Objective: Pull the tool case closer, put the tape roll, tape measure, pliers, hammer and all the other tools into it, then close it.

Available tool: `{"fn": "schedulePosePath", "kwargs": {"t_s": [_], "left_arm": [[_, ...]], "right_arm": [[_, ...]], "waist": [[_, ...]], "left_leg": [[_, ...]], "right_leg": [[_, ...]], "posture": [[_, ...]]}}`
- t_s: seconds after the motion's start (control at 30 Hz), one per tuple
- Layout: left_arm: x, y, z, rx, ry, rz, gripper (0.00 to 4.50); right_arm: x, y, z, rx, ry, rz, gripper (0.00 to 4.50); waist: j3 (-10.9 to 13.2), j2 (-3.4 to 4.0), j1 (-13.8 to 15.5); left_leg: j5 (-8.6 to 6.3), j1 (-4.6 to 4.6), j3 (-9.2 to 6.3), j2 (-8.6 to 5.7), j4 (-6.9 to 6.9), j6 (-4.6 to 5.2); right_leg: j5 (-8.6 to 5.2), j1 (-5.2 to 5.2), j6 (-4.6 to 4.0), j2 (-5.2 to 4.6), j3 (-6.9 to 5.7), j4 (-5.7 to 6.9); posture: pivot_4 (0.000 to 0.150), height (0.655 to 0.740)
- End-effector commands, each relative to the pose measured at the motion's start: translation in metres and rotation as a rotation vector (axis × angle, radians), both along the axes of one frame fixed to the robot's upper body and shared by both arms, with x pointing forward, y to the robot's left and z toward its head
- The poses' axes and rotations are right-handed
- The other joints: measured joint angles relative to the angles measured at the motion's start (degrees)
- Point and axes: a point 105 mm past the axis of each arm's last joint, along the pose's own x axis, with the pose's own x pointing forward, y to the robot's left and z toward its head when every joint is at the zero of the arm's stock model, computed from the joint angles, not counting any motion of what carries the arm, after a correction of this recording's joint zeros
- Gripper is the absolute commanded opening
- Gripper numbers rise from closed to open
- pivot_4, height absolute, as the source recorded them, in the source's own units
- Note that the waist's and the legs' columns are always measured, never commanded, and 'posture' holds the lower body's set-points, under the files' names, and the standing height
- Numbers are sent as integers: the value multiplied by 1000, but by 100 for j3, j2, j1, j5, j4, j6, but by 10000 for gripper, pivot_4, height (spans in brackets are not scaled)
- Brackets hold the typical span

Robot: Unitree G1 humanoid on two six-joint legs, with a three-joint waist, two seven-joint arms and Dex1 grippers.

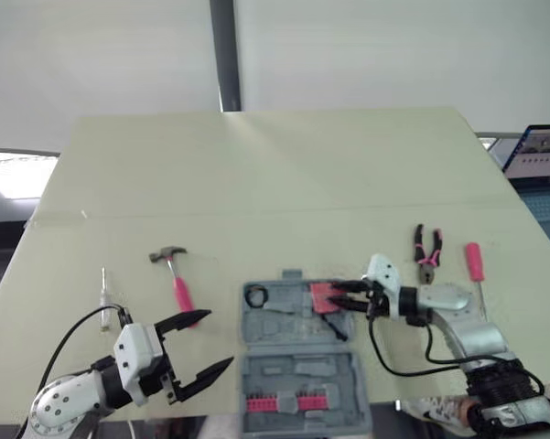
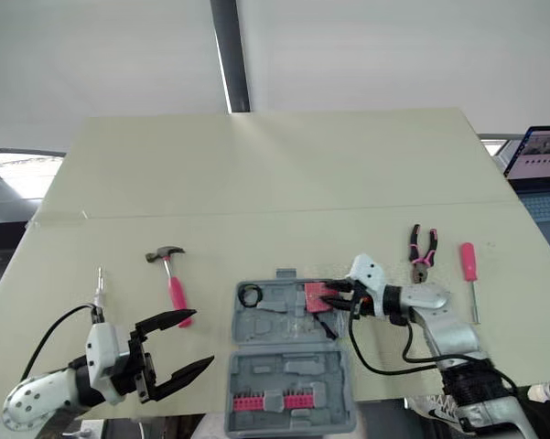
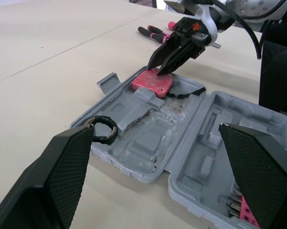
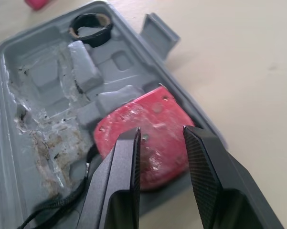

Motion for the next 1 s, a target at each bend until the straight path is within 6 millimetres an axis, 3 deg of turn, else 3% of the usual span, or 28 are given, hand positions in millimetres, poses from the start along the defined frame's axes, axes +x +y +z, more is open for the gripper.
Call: {"fn": "schedulePosePath", "kwargs": {"t_s": [0.03,0.23,0.33,0.47,0.6,0.77,0.87,1.0], "left_arm": [[-2,5,1,-23,39,76,45000],[-20,14,-16,-13,155,135,45000],[-32,20,-19,-11,157,178,45000],[-49,23,-22,9,161,167,45000],[-52,27,-23,34,142,165,45000],[-48,32,-21,70,93,189,45000],[-45,27,-19,65,87,152,45000],[-32,7,0,26,19,31,45000]], "right_arm": [[-23,-7,25,12,25,-24,15310],[-77,-25,9,-30,166,-98,15310],[-99,-40,-1,-37,244,-178,23774],[-122,-51,-6,-40,297,-202,43770],[-130,-62,-13,-53,327,-221,44448],[-126,-66,-18,-63,311,-228,44448],[-120,-70,-23,-92,294,-233,44448],[-110,-76,-26,-92,290,-280,44448]], "waist": [[4,7,9],[8,-6,21],[8,-6,18],[8,-7,16],[8,-8,23],[8,-8,12],[7,-9,14],[7,-7,31]], "left_leg": [[0,-1,-2,1,-2,0],[-2,0,7,-1,-7,4],[-3,4,13,0,-4,5],[-8,3,14,1,-7,5],[-9,3,14,1,-5,7],[-11,3,14,1,-5,10],[-11,4,14,1,-5,9],[-11,4,12,0,0,9]], "right_leg": [[0,-1,0,0,-1,1],[0,0,0,-1,3,-7],[0,2,0,0,9,-6],[0,2,-1,0,8,-14],[-1,3,-2,0,10,-17],[-2,3,-3,0,10,-17],[-2,3,-3,0,10,-16],[-1,4,-3,0,10,-12]], "posture": [[1500,7373],[1500,7373],[1500,7373],[1500,7373],[1500,7373],[1500,7373],[1500,7373],[1500,7373]]}}
